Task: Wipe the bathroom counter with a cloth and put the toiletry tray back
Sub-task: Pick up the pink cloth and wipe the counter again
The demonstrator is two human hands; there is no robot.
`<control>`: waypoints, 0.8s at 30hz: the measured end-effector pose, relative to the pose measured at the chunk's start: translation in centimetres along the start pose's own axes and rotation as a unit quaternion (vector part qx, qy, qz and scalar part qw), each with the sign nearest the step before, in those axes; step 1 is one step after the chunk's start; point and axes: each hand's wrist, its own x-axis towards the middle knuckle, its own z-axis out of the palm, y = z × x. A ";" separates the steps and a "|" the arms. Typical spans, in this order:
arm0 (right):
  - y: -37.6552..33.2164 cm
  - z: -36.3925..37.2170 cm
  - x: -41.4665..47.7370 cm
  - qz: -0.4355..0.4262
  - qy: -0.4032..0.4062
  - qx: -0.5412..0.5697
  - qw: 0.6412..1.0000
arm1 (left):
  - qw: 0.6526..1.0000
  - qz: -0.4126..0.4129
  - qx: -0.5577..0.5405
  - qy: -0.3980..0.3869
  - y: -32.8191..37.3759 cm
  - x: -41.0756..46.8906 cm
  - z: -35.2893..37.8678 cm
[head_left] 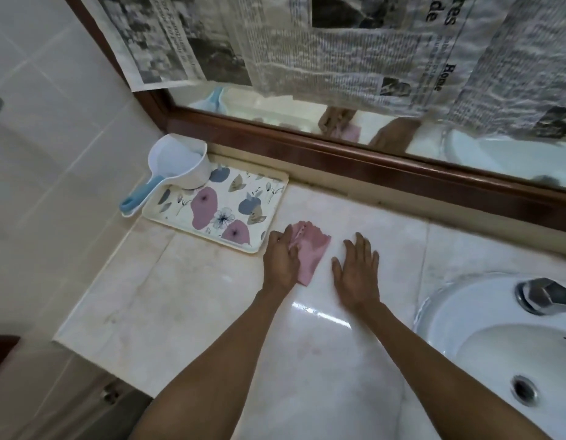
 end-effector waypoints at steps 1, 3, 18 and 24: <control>-0.5 0.1 0.2 0.009 -0.002 -0.005 1.000 | 1.000 0.011 -0.014 0.003 0.1 0.6 -0.7; -1.7 0.4 0.8 0.030 -0.003 -0.010 1.000 | 0.998 0.029 -0.059 0.006 0.7 1.9 -2.6; -7.6 4.8 4.1 0.054 0.032 -0.047 0.997 | 0.997 0.003 -0.064 -0.034 -7.5 11.6 -9.9; -7.9 4.7 4.2 0.066 0.050 -0.057 0.995 | 0.999 0.034 0.000 -0.009 -8.9 11.0 -10.1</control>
